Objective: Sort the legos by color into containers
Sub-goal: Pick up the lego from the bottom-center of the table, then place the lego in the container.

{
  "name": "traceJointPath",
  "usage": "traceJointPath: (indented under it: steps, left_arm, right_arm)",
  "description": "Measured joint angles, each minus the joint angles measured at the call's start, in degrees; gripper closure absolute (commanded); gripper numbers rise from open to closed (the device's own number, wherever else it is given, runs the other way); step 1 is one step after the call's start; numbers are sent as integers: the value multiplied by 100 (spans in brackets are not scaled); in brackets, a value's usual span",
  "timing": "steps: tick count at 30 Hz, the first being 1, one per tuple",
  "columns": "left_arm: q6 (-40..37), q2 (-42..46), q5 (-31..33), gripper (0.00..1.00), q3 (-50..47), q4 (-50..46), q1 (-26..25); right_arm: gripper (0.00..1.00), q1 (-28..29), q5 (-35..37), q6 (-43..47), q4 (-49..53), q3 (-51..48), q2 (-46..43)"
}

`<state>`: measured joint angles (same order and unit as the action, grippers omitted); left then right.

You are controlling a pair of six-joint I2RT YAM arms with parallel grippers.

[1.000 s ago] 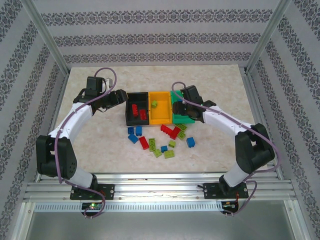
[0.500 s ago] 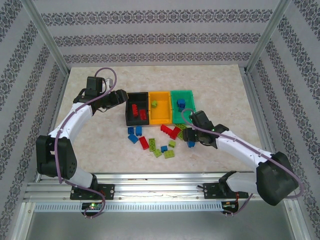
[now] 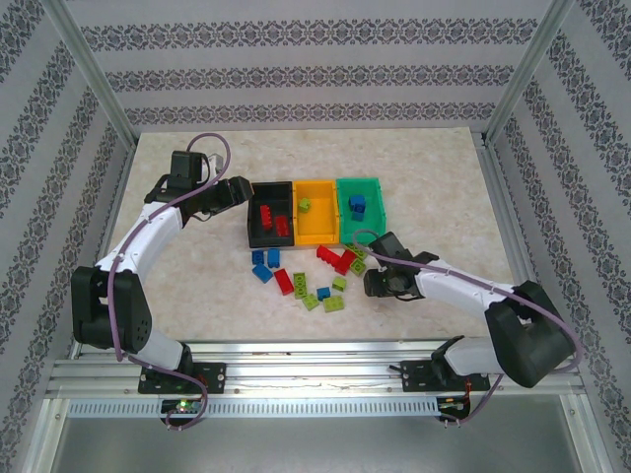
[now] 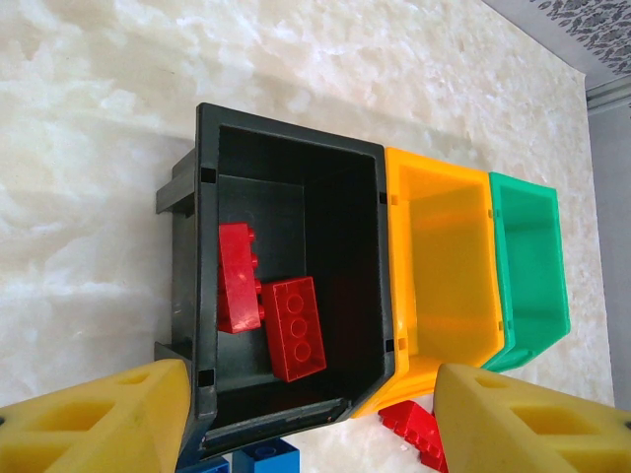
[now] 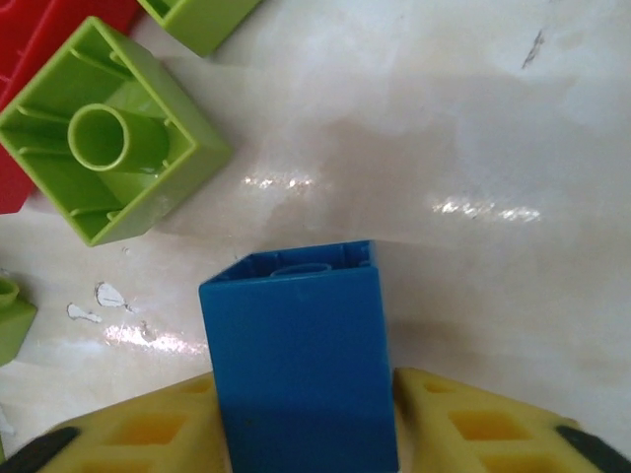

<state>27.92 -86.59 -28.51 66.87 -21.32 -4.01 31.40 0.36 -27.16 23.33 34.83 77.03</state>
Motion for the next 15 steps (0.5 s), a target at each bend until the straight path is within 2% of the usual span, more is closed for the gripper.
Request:
traceJointPath:
  steps: [9,15]
  left_arm:
    - [0,0,2,33,0,-2,0]
    - [-2,0,2,33,0,0,0]
  right_arm:
    - [67,-28,31,76,74,256,-216]
    - [67,-361,63,256,125,761,-319]
